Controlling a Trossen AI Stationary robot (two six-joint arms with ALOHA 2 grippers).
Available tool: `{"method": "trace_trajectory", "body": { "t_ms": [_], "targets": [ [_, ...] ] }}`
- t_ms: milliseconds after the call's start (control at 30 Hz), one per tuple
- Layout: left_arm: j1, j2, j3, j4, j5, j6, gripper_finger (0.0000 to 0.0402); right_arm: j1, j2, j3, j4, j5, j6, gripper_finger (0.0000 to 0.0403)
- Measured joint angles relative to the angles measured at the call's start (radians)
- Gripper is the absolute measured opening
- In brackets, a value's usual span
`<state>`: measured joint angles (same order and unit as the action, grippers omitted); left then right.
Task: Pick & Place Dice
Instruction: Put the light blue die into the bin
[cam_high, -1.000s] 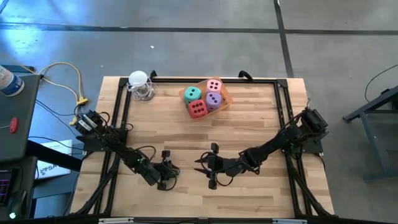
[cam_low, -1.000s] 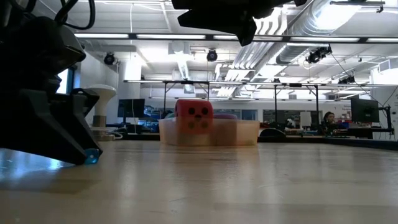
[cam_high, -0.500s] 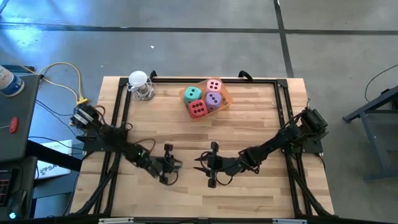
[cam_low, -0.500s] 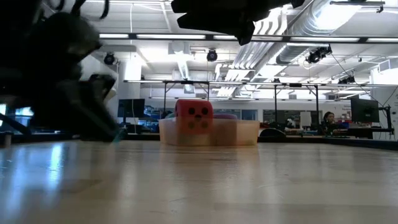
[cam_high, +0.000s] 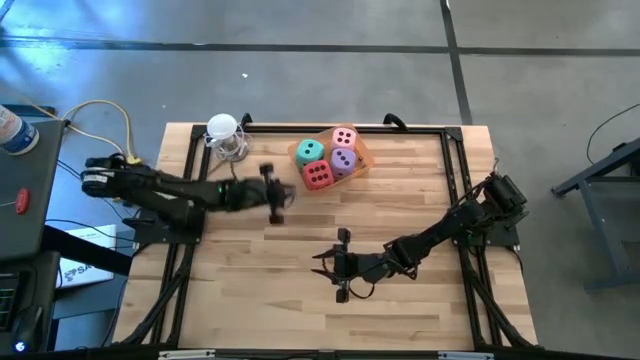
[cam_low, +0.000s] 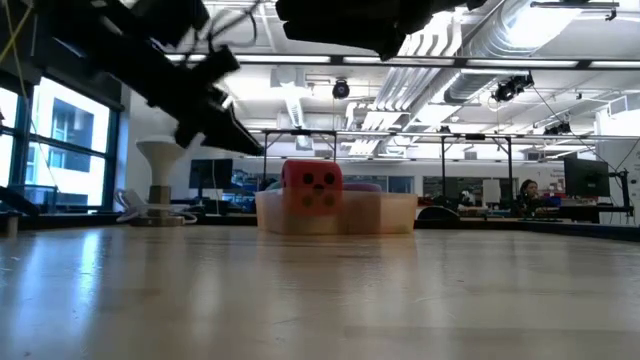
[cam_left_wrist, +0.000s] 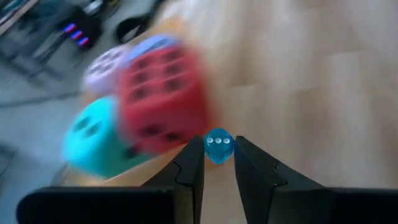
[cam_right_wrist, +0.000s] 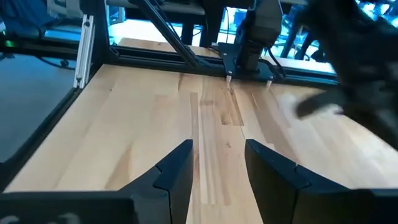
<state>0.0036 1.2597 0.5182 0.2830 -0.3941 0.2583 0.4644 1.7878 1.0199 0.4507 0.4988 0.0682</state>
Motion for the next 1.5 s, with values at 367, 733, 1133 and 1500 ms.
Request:
{"method": "trace_trajectory", "body": {
  "t_ms": [367,733,1133,1500],
  "targets": [
    [0.416,0.061,0.021,0.017,0.354,0.033,0.0063,-0.028,0.000,0.000,0.050,0.001,-0.216,0.0138],
    [0.445,0.176,0.149,-0.016,0.360,0.020,0.0076,-0.106,0.000,0.000,0.111,0.000,-0.285,0.0138],
    [0.492,0.262,0.169,-0.023,0.393,0.077,0.0078,-0.126,0.000,0.000,0.101,-0.003,-0.304,0.0138],
    [0.488,0.274,0.168,0.019,0.397,0.104,0.0083,-0.127,0.000,0.000,0.090,-0.003,-0.305,0.0138]
  ]
}}
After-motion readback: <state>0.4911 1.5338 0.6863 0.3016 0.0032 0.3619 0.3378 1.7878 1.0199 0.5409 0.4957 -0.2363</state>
